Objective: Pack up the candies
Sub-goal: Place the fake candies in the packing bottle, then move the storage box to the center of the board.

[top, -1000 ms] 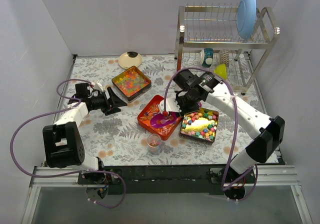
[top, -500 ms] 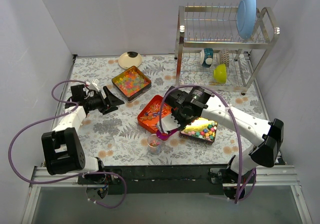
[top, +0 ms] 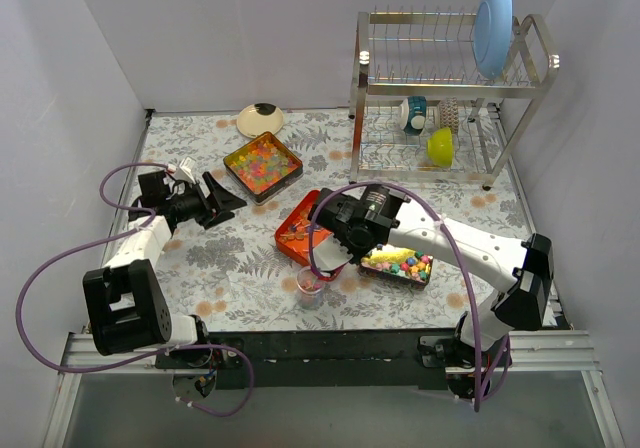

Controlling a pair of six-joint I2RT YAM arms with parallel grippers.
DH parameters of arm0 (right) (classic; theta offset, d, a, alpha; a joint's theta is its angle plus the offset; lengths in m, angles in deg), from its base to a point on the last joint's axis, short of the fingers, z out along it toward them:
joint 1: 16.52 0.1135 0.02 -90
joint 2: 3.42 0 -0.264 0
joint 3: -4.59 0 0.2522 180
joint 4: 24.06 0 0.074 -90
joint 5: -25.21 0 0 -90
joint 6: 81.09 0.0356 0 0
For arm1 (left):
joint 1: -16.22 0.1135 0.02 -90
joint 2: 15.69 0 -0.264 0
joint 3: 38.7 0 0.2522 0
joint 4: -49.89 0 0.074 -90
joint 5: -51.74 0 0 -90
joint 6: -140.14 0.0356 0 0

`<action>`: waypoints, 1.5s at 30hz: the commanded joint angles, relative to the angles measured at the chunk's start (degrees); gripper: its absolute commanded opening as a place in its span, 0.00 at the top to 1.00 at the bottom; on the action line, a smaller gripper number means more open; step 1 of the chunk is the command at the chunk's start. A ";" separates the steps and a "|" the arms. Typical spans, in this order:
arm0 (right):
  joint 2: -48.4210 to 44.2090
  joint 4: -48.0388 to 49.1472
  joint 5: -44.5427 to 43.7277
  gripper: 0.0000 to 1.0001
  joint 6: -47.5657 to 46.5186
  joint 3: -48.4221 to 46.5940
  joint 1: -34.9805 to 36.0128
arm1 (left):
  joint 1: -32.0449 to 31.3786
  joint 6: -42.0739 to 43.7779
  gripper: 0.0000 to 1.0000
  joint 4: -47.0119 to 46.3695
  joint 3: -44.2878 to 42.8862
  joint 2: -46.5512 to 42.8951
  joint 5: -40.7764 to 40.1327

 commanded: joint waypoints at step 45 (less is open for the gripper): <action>-4.73 12.40 1.33 0.99 34.35 -19.81 -20.33 | -19.21 9.92 1.00 5.01 -11.21 18.72 -18.19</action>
